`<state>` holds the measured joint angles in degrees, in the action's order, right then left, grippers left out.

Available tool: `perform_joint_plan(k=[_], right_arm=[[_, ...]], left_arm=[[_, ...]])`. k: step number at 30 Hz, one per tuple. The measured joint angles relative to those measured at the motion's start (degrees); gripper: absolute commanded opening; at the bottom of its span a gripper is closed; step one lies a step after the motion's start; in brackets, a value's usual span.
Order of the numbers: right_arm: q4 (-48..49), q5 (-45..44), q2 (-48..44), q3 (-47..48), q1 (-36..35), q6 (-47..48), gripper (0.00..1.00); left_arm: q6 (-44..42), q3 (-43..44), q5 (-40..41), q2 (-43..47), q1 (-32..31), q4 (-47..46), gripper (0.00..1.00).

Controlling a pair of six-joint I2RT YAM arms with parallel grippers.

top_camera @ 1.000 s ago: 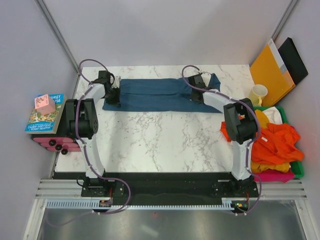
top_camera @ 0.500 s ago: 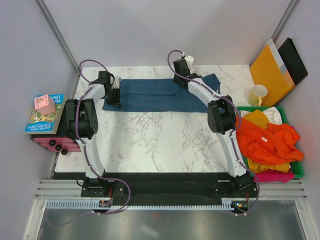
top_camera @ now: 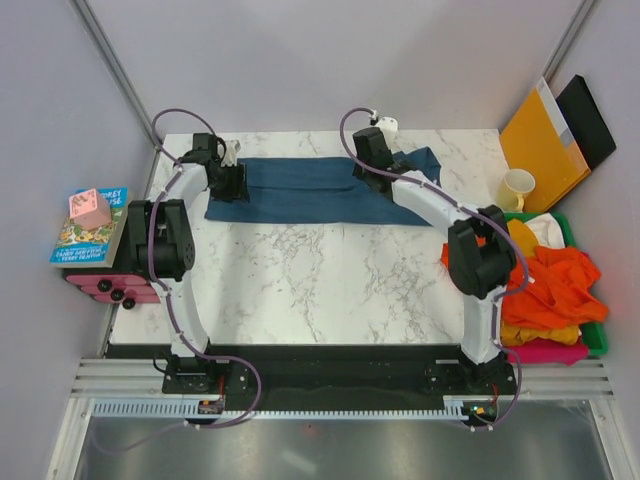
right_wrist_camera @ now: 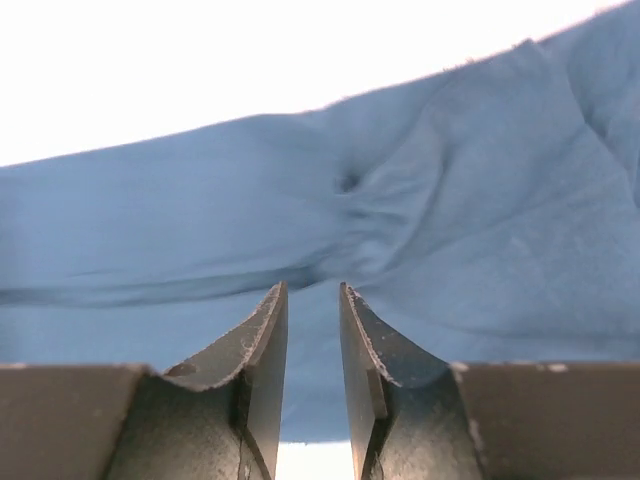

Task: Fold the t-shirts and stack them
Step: Fold the tshirt

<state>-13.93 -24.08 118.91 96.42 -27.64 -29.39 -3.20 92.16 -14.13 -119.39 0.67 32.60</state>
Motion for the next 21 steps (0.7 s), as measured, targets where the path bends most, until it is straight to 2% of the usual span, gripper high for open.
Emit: perform_joint_plan(k=[4, 7, 10, 13, 15, 21], right_arm=[[3.4, -1.3, -10.8, -6.7, -2.7, -1.1, 0.34], [4.3, -2.1, -14.4, -11.5, -3.2, -2.4, 0.27], [3.7, -3.0, -14.3, -16.6, -2.8, -3.7, 0.11], [1.0, -4.6, -13.7, -22.4, -2.5, -5.0, 0.0], [-0.5, -5.7, -13.0, -24.1, -2.2, -5.4, 0.0], [-1.1, -7.3, -10.2, -24.1, -0.9, -7.8, 0.0]], left_arm=[[0.0, 2.3, -1.0, 0.0, 0.0, -0.5, 0.6], [0.1, 2.9, -1.6, 0.0, 0.0, -1.2, 0.59], [0.2, 2.9, -2.1, 0.0, 0.0, -1.3, 0.58], [0.0, 4.5, -1.9, -0.8, 0.0, -0.4, 0.57], [-0.3, 8.6, -1.2, -3.1, 0.0, 0.5, 0.57], [-0.8, 29.5, -0.4, -14.9, 0.0, 3.2, 0.57]])
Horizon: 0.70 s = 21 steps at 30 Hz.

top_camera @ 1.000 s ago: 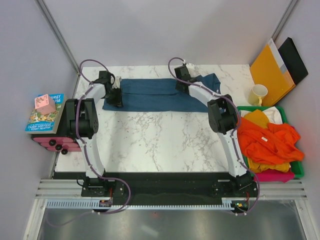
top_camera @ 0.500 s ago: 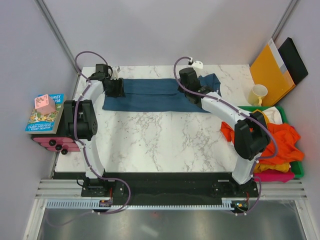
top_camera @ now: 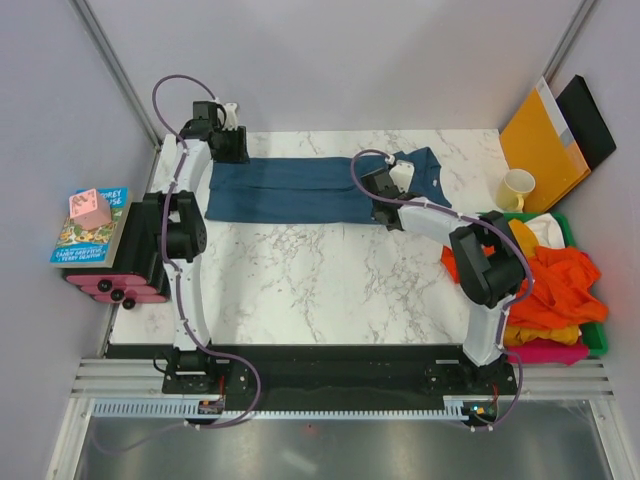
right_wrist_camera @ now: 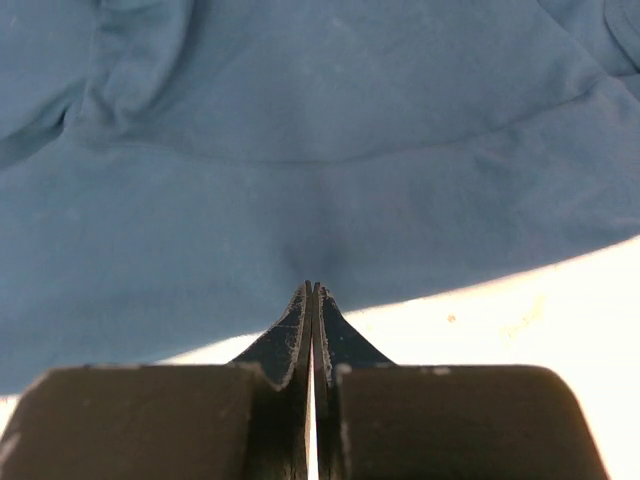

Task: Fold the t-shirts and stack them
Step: Fold the tshirt

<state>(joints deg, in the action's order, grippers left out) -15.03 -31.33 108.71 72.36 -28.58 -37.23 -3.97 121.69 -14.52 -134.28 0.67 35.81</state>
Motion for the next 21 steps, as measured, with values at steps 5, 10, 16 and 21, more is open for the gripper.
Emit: perform_joint_plan(k=[5, 10, 16, 21], right_arm=[[-0.3, 0.4, 5.8, 4.9, 1.4, -2.7, 0.0], [-1.0, 0.6, 9.4, 7.6, 1.7, -3.9, 0.0], [-2.3, 0.6, 10.3, 8.7, 1.7, -4.4, 0.0], [-3.2, 0.7, 10.2, 8.6, 1.7, -5.2, 0.0]], left_arm=[[-0.4, 9.7, 1.6, -5.8, -0.2, 1.8, 0.58], [-1.9, 9.9, 3.6, -8.3, -1.0, 3.8, 0.56], [-4.1, 9.9, 5.4, -11.4, -1.7, 7.7, 0.47], [-6.4, 7.9, 6.9, -10.6, -1.7, 7.4, 0.13]])
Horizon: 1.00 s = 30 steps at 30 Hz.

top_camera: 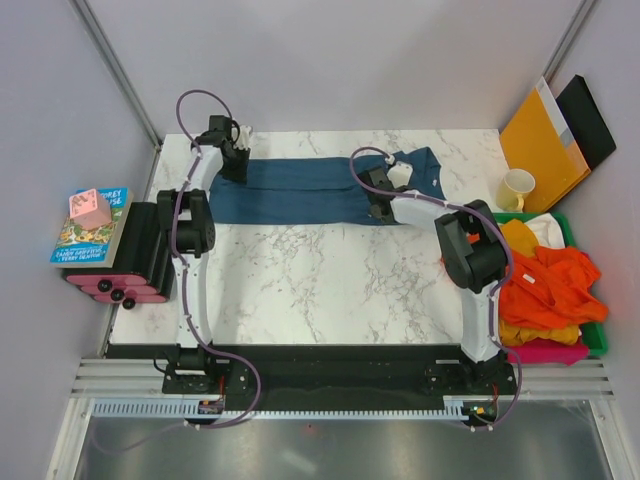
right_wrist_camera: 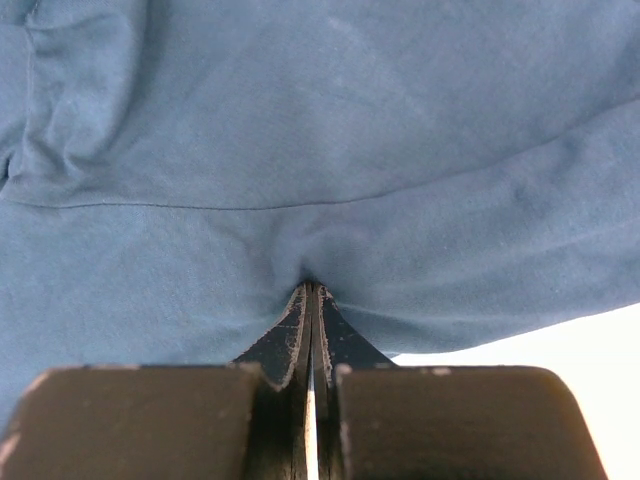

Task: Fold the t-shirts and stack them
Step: Fold the tshirt

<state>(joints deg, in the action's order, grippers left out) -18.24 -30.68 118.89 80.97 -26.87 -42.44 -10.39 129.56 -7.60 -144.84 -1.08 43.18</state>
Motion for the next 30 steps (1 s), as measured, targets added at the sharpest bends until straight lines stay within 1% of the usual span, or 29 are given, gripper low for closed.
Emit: perform_joint_plan(k=[1, 2, 8, 11, 12, 13, 16, 21, 24, 28, 30], right_arm=[[0.2, 0.0, -0.2, -0.5, 0.0, -0.4, 0.0], [0.4, 0.0, -0.6, -1.0, 0.1, -0.6, 0.0], [-0.3, 2.4, -4.2, -5.6, 1.4, -2.3, 0.0], [-1.0, 4.1, -4.5, -5.6, 2.9, -2.4, 0.0], [-1.4, 4.6, -4.5, -5.4, 3.4, -2.4, 0.0], [-2.1, 5.2, -4.5, -5.0, 3.9, -2.3, 0.0], [-5.3, 5.8, -3.9, -2.7, 5.4, -1.3, 0.01], [-10.6, 6.9, 0.3, 5.2, 7.6, 0.7, 0.01], [-13.7, 7.2, 4.2, 12.1, 8.3, 1.9, 0.02], [-17.5, 8.2, 9.6, 21.5, 8.7, 3.1, 0.04], [-19.5, 9.3, 12.4, 26.3, 8.8, 3.4, 0.06]], left_arm=[[-0.6, -1.6, 0.3, 0.9, 0.0, -0.3, 0.06], [-1.3, -3.3, 0.6, 2.0, 0.0, 0.0, 0.02], [-4.4, -13.9, 1.4, 8.3, 0.0, -0.2, 0.02], [-6.0, -19.6, 1.3, 11.8, 0.0, 0.0, 0.02], [-6.8, -22.8, 1.1, 13.8, -0.1, 0.2, 0.02], [-7.0, -23.4, 1.0, 14.2, -0.1, 0.3, 0.02], [-9.2, -29.9, 0.6, 18.4, -0.5, 1.4, 0.02], [-13.5, -39.2, -0.2, 24.5, -2.6, 6.0, 0.02], [-15.8, -43.1, -0.6, 26.8, -5.0, 10.1, 0.02], [-18.2, -46.3, -2.0, 28.3, -8.4, 14.7, 0.02], [-19.2, -47.9, -3.0, 28.8, -10.5, 17.1, 0.02]])
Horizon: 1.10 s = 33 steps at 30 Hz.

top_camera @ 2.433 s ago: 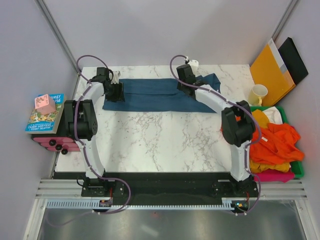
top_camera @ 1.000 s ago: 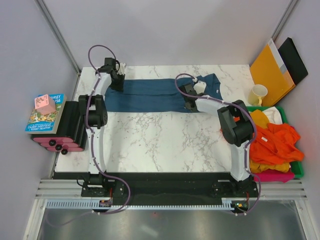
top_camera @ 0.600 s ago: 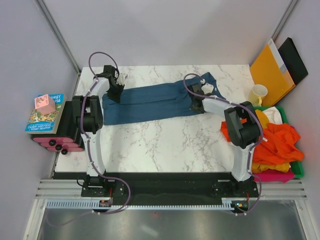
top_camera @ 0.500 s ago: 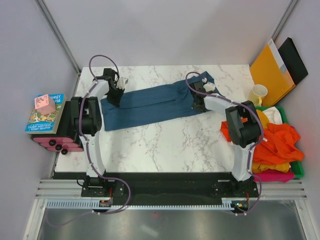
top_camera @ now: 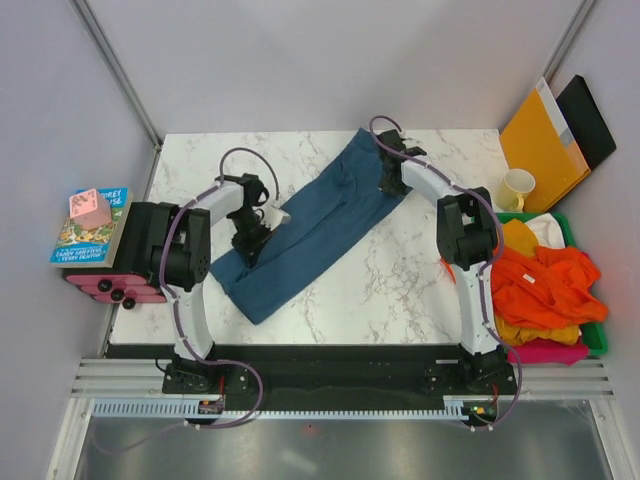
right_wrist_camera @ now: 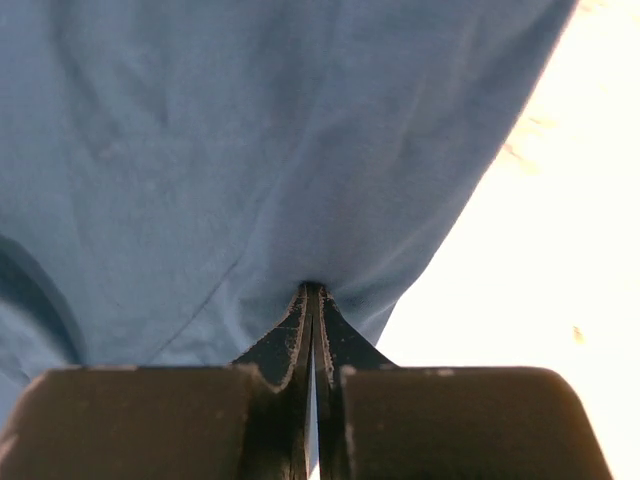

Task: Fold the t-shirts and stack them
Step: Fold the tshirt

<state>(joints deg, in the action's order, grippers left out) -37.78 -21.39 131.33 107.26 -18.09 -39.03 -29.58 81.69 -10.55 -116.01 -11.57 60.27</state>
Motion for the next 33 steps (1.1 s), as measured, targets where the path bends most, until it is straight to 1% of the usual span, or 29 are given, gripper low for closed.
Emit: perform_joint_plan(k=[2, 5, 8, 11, 15, 18, 22, 25, 27, 30, 31, 33], right_arm=[[-2.0, 1.5, 2.7, 4.8, 0.1, 0.2, 0.11], [-4.3, 4.9, 6.1, 11.1, 0.2, 0.5, 0.16], [-7.4, 9.2, 10.6, 19.0, 0.3, 1.1, 0.16], [-8.0, 12.5, 13.4, 22.8, 0.4, 1.4, 0.17], [-8.3, 15.1, 13.4, 23.0, 0.1, 2.1, 0.17], [-8.3, 16.7, 13.4, 23.0, -0.3, 2.9, 0.18], [-8.3, 18.5, 13.4, 23.0, -0.8, 4.3, 0.18], [-8.4, 19.0, 13.4, 22.9, -0.8, 4.8, 0.18], [-7.7, 18.8, 12.7, 21.7, -0.7, 5.0, 0.18], [-6.8, 18.4, 9.9, 17.9, -0.2, 5.3, 0.2], [-6.8, 18.1, 9.0, 17.1, 0.0, 5.4, 0.23], [-6.4, 17.5, 7.1, 16.7, 0.5, 5.7, 0.26]], left_arm=[[-0.6, -1.5, -0.8, 0.5, -1.7, 1.6, 0.02], [-1.8, -3.4, -2.4, 1.3, -5.0, 4.1, 0.02], [-2.7, -4.3, -4.6, 2.7, -9.0, 6.7, 0.02], [-3.0, -4.3, -6.4, 4.4, -13.3, 8.5, 0.02], [-3.0, -3.1, -8.9, 4.7, -18.3, 10.2, 0.02], [-2.8, -0.5, -10.6, 3.9, -21.6, 11.4, 0.02], [-2.2, 3.7, -12.8, 0.9, -26.6, 11.6, 0.02], [-1.4, 5.1, -13.6, -1.0, -29.2, 11.6, 0.02], [-0.9, 5.4, -13.6, -1.7, -30.2, 11.6, 0.02], [-0.4, 5.2, -13.6, -1.5, -30.0, 11.5, 0.02], [-0.3, 4.6, -13.5, -1.1, -29.7, 11.3, 0.04], [0.0, 3.0, -13.3, 0.2, -28.8, 11.3, 0.09]])
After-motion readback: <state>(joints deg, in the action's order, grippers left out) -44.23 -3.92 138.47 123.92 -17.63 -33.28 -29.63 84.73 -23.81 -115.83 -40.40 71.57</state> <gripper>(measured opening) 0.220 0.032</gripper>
